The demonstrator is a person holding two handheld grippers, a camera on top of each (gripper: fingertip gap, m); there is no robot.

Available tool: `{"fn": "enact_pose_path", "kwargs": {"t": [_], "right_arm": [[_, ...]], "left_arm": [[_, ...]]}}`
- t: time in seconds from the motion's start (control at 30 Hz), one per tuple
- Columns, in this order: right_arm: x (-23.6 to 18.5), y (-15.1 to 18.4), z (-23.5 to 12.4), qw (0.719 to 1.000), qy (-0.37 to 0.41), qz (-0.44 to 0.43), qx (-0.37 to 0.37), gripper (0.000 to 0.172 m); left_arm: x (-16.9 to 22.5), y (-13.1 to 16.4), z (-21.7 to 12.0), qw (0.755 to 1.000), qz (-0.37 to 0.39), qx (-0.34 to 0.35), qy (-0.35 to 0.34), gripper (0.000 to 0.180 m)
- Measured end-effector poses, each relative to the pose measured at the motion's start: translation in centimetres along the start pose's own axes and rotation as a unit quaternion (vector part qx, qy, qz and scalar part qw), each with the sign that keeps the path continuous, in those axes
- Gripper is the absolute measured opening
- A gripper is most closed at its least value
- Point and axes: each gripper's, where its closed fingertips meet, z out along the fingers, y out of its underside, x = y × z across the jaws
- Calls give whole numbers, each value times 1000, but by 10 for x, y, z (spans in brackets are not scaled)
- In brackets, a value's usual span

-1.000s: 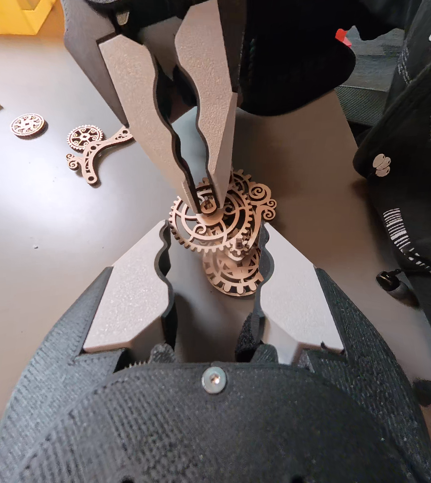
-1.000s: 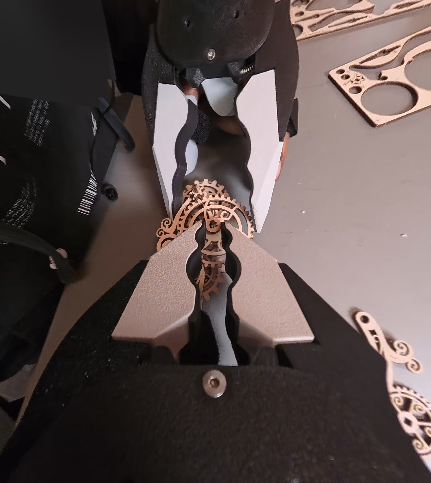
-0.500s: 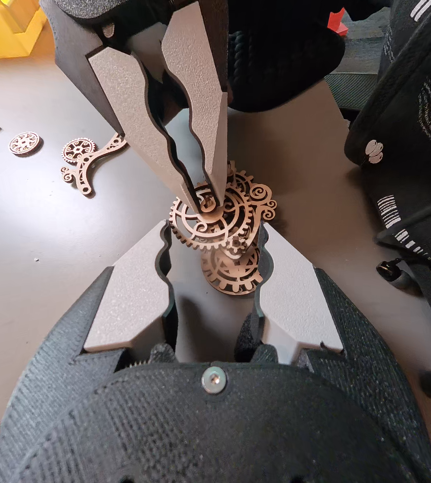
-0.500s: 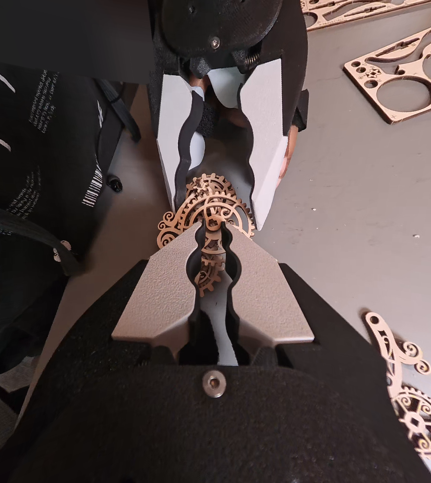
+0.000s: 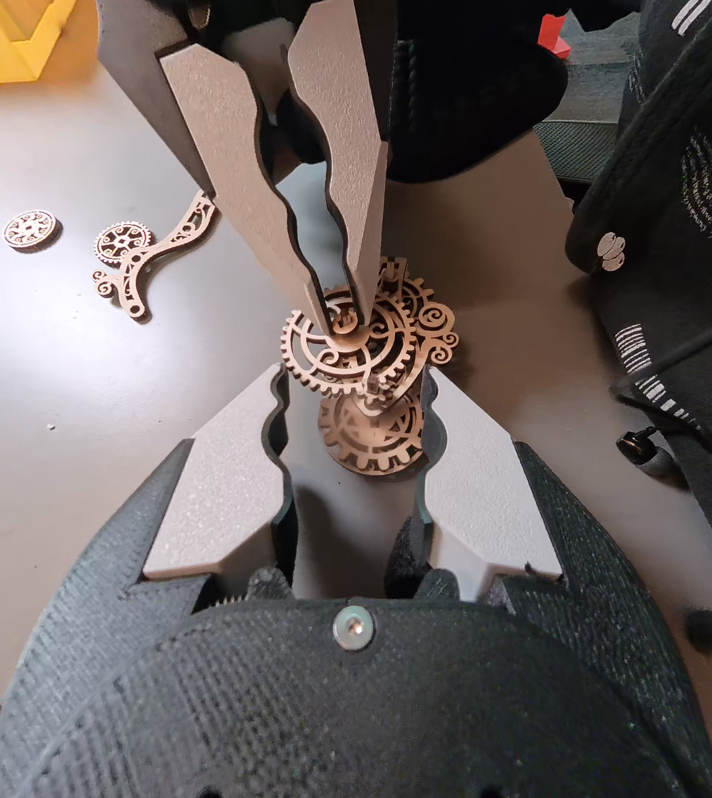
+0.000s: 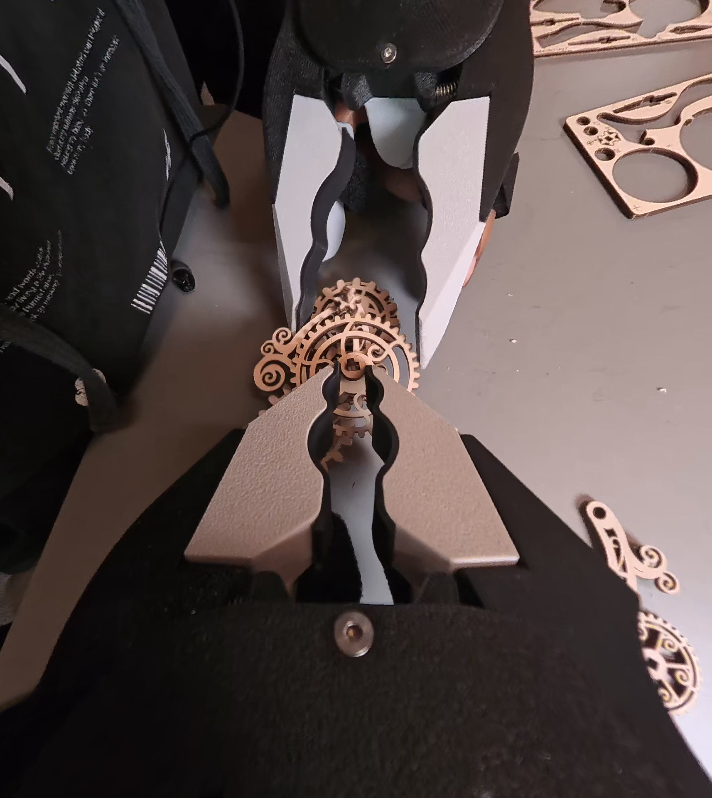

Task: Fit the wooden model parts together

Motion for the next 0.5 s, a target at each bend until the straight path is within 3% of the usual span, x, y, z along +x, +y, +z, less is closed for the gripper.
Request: {"fn": "enact_pose_path", "kwargs": {"t": [0.3, 0.5], "right_arm": [[-2, -10, -5, 998, -9, 44, 35, 16], [-1, -5, -3, 999, -7, 48, 23, 10]], "left_arm": [[1, -4, -8, 999, -30, 25, 19, 69], [5, -6, -1, 999, -28, 18, 21, 76]]}}
